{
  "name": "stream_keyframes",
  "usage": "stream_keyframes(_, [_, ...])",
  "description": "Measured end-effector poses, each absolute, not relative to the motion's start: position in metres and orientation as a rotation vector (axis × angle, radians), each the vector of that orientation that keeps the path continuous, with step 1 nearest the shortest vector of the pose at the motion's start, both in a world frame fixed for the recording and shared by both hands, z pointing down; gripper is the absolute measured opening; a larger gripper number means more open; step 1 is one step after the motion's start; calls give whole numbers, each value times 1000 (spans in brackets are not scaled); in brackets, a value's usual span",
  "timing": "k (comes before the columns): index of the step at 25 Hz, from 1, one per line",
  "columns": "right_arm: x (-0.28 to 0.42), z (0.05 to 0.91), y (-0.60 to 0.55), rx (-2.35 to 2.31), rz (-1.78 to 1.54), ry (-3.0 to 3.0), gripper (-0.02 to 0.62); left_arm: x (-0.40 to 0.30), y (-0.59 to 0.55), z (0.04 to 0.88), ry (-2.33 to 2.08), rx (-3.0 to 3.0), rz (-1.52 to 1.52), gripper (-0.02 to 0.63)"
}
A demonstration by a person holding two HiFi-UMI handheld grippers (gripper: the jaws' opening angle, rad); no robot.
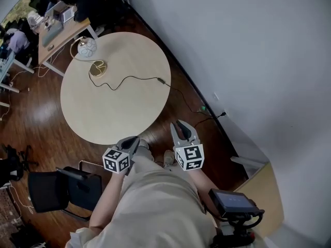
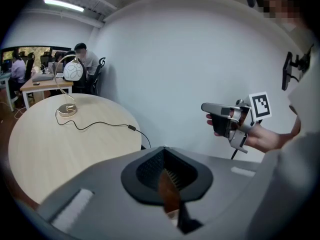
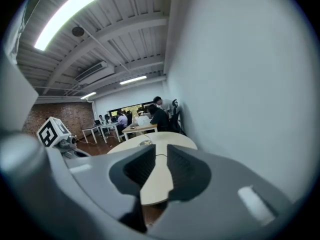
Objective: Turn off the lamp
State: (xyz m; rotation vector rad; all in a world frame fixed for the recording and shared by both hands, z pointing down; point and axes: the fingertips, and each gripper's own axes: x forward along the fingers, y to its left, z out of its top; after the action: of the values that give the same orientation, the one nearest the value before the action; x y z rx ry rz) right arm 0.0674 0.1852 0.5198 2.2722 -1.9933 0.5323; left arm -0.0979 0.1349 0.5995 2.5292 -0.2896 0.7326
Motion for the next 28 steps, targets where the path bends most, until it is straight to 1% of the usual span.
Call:
stream_keyframes(5, [54, 518, 196, 2249, 515, -1998, 72, -104, 146, 590, -306, 2517, 653, 5])
stream_keyframes(11, [42, 508, 190, 2276, 492, -1949, 72, -111, 136, 578, -248, 2562, 654, 4])
stream_keyframes(16, [-1, 491, 164, 2196, 394, -1959, 72, -139, 108, 555, -254, 2601, 599, 3])
stream_keyframes(20, [-49, 478, 135, 2081, 310, -1972, 72, -173, 91, 554, -256, 2581, 571, 4])
stream_keyframes(28, [-101, 465, 83, 1955, 284, -1925, 72, -218, 56, 550, -201, 2619, 528, 3])
